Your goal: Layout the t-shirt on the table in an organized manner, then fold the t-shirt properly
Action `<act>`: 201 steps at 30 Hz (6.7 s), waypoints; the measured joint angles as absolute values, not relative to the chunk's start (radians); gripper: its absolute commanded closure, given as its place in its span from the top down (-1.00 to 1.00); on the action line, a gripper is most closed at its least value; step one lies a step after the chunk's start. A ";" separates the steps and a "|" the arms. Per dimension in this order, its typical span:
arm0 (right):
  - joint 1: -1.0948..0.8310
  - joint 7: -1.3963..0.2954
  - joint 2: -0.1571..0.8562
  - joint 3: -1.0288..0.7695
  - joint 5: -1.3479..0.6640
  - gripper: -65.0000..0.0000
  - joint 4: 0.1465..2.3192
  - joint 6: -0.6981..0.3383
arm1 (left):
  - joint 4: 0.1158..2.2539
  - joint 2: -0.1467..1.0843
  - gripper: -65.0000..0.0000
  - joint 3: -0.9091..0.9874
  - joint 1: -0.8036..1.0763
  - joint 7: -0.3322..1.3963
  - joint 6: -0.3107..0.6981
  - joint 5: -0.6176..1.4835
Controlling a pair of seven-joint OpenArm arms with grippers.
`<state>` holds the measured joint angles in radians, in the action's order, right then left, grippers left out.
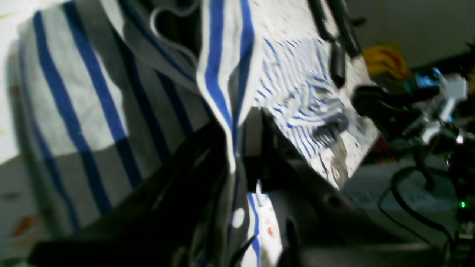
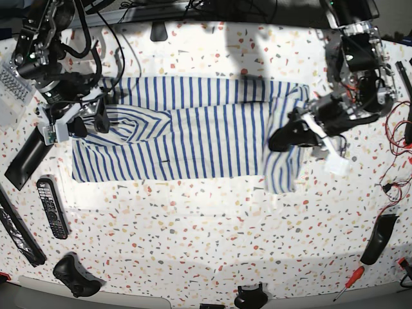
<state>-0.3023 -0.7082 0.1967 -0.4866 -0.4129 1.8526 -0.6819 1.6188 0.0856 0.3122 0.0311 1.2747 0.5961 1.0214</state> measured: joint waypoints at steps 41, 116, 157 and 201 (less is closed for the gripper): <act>-0.302 -0.708 0.197 -0.487 -0.416 -0.01 1.853 -0.682 | 1.619 0.078 -1.00 0.090 0.052 0.982 0.596 0.735; -0.065 -0.895 0.216 -0.566 -0.760 -1.00 1.257 -0.693 | 1.489 0.080 0.04 -0.093 0.074 0.707 0.348 0.467; 0.220 -1.160 0.230 -0.212 -0.949 -1.00 1.424 -0.690 | 1.605 0.008 0.03 -0.091 0.147 0.863 0.378 0.361; 0.086 -1.154 0.122 -0.005 -0.837 -1.00 1.575 -0.670 | 1.805 0.008 0.03 -0.092 0.003 1.132 0.377 0.227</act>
<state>0.0864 -1.1538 0.1223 -0.0051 -0.8371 1.5745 -0.6701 1.8050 0.0082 -0.0917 0.0029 1.1316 0.3767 0.2268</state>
